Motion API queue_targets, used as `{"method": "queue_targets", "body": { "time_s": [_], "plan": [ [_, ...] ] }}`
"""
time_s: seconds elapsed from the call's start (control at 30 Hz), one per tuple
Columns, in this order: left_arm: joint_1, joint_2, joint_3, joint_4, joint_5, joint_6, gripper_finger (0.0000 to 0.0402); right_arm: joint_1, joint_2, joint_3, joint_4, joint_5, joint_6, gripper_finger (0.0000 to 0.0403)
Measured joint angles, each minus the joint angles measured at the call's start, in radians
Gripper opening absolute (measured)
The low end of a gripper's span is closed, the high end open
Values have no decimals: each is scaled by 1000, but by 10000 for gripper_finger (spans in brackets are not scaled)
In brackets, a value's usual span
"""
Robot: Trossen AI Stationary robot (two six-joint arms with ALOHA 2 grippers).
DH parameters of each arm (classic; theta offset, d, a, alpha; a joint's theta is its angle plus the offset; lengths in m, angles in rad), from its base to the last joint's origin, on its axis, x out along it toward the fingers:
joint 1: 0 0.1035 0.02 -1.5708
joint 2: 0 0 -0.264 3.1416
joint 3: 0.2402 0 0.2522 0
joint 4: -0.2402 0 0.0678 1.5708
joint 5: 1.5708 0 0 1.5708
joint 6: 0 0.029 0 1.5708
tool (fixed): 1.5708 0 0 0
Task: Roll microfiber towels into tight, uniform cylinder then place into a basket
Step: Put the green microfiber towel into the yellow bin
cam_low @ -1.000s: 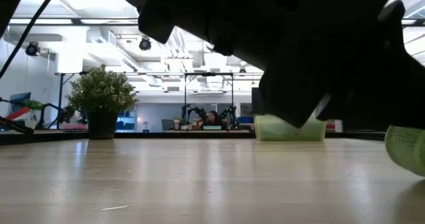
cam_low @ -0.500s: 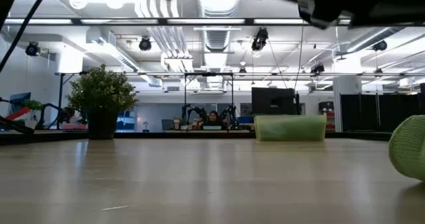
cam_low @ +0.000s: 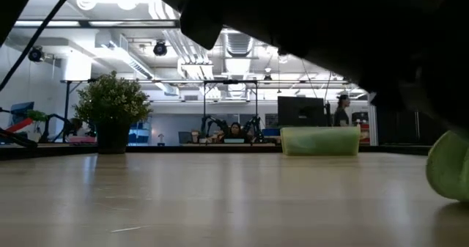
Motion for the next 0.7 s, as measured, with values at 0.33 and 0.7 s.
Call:
{"method": "queue_targets", "body": {
  "time_s": [0.33, 0.7],
  "plan": [
    [5, 2, -1, -21, 13, -22, 173, 9, -61, 0, -21, 25, -53, 174],
    [4, 2, -3, -25, 15, -22, 173, 24, -217, -6, -161, 13, 523, 174]
  ]
}}
